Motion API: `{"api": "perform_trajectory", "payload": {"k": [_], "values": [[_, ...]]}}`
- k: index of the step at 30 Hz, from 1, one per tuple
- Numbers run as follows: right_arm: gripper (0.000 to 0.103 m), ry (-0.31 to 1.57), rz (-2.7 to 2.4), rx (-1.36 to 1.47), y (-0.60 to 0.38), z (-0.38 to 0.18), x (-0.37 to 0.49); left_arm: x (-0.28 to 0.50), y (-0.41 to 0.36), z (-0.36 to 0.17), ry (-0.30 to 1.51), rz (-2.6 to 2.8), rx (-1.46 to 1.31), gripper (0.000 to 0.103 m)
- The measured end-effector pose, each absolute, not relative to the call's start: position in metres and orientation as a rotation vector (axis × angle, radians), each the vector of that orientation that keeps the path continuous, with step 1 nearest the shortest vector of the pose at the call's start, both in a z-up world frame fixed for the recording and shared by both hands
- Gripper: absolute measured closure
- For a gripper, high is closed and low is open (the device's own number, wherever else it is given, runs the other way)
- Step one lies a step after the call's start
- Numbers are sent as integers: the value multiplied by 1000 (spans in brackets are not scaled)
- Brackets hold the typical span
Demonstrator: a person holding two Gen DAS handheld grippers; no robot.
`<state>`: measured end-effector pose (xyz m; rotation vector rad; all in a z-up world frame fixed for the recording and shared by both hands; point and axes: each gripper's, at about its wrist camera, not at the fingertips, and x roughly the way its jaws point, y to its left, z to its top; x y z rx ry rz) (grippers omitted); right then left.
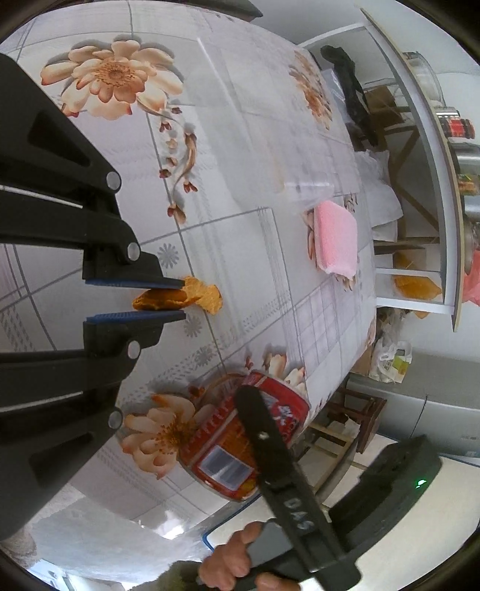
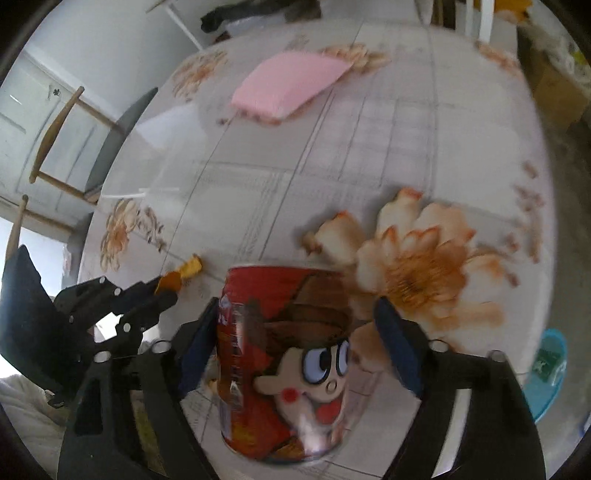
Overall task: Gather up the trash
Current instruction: 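Lift the red can with the right gripper and turn it upright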
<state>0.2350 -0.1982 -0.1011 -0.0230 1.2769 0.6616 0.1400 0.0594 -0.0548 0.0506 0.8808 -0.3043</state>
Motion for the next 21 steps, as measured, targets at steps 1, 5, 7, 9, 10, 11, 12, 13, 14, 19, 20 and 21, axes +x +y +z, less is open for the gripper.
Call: {"api": "perform_trajectory", "payload": {"k": [1,5,7,9,10,11,12,13,14,19,20,21], "values": [[40,1267,652,-20,-199,-100,233,140,60,-55,882,-303,48,93],[40,1180,584,-11,-208,-89,223,139,63,-54,881,-300,40,93],[40,1070,552,-19,-215,-74,208,139,63,-53,879,-300,38,93],[40,994,528,-15,-222,-64,196,140,64,-53,879,-300,31,93],[41,967,515,-8,-225,-62,189,140,64,-53,880,-301,29,93],[41,948,502,-3,-228,-62,185,140,64,-53,880,-302,24,93],[41,928,483,1,-232,-63,178,140,64,-53,881,-303,21,93],[41,917,465,-2,-234,-65,174,141,64,-53,882,-305,20,93],[41,908,441,-8,-235,-68,169,141,64,-53,883,-307,20,93],[41,883,369,-9,-243,-72,161,141,61,-51,882,-314,20,93],[41,881,359,-11,-244,-71,160,141,60,-50,881,-316,19,93],[41,873,346,-20,-244,-70,158,141,59,-50,882,-320,18,93]]}}
